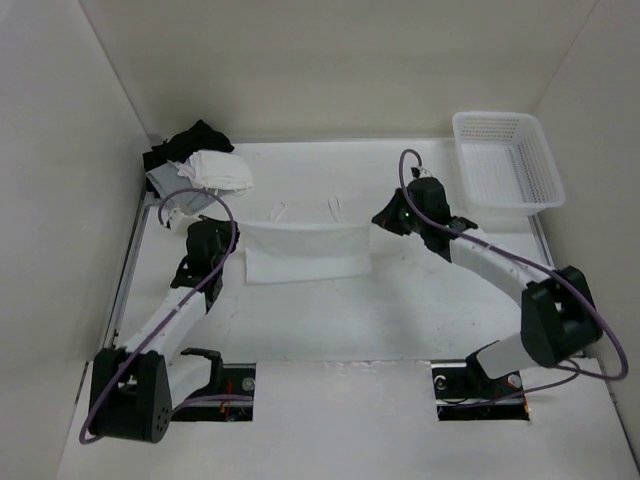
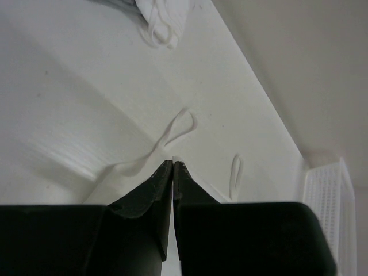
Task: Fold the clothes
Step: Fold the tank top
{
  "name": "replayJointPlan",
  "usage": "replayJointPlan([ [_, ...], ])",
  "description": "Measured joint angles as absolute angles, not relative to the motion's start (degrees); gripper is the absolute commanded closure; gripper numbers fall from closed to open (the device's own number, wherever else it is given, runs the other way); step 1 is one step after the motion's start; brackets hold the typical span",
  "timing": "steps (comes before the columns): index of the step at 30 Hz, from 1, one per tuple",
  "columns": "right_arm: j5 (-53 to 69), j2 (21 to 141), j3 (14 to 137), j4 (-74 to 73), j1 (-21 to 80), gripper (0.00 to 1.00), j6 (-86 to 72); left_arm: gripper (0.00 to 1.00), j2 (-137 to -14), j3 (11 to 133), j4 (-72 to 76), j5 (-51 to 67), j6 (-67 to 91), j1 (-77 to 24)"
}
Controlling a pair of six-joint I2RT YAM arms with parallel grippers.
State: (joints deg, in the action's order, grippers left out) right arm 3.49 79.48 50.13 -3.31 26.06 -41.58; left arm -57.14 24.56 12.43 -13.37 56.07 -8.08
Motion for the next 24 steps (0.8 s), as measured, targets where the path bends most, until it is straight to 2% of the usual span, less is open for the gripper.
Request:
replayJointPlan([
  [7,7.5,101.8,70.7,-1.6,22.0,0.98,-39.5,0.95,-80.8,35.3,21.5,-15.0,56.4,-5.3],
  [9,8.5,107.9,75.5,-1.0,20.8,0.88,-39.4,0.89,-87.8,39.2,22.9,-15.0,56.2,-4.7],
  [11,8.8,112.8,78.5,-0.4,19.8,0.7,-39.7,0.76,-94.1,43.2,24.1,-14.2,55.9,-3.9],
  [13,8.9,114.9,78.7,-0.1,19.1,0.56,-40.3,0.65,-97.5,45.0,25.2,-12.7,55.9,-3.2],
  [17,8.4,112.0,74.1,1.2,19.0,0.47,-40.5,0.61,-93.8,41.2,26.6,-12.3,55.2,-3.7],
  [20,6.5,103.9,65.9,3.2,20.1,0.49,-40.5,0.61,-83.2,34.4,26.9,-13.5,53.7,-7.0],
  [24,4.6,92.6,54.4,5.9,23.2,0.78,-40.2,0.58,-69.3,27.2,25.4,-13.7,51.2,-11.1],
])
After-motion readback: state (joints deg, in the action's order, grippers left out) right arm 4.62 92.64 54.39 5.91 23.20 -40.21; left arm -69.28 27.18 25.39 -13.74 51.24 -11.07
